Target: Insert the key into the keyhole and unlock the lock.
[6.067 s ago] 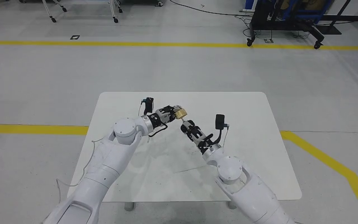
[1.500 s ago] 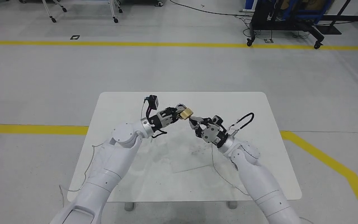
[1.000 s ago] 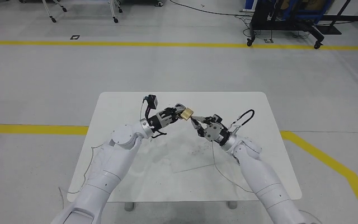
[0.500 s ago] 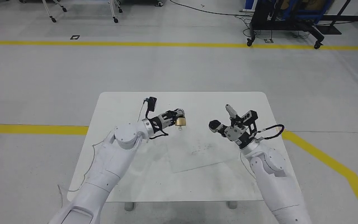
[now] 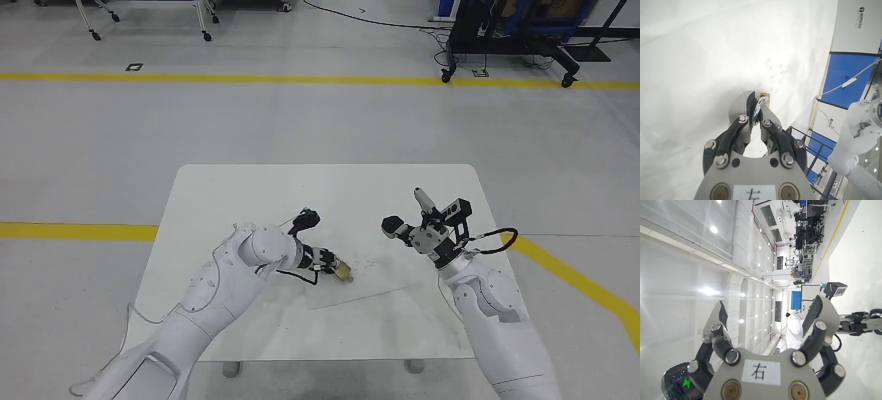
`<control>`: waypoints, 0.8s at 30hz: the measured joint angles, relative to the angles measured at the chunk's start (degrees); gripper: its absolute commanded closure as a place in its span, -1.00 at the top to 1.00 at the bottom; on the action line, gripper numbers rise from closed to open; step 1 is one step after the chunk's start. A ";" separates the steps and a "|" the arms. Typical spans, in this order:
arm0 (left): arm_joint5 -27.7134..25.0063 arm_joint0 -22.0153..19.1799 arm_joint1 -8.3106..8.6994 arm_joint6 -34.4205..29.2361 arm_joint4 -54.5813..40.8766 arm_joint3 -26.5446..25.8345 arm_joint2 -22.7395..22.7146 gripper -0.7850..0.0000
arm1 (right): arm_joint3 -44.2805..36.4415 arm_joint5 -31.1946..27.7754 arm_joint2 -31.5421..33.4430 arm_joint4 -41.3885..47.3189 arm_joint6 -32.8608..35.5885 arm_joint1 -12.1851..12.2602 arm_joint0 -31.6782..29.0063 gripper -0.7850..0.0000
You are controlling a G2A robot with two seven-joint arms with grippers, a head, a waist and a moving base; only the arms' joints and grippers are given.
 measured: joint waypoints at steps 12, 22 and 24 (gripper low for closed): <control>1.25 0.18 -0.06 -0.48 -1.90 -1.24 -1.26 1.00 | 0.00 0.00 0.00 0.00 0.00 0.00 0.00 1.00; -2.71 17.89 6.45 10.09 3.11 -28.63 -19.69 1.00 | -0.75 -9.93 -1.95 -8.99 -6.89 -0.39 0.08 1.00; -2.94 23.93 7.94 13.90 10.36 -38.83 -24.31 1.00 | -1.55 -14.92 -0.97 -11.04 -9.45 -0.46 0.23 1.00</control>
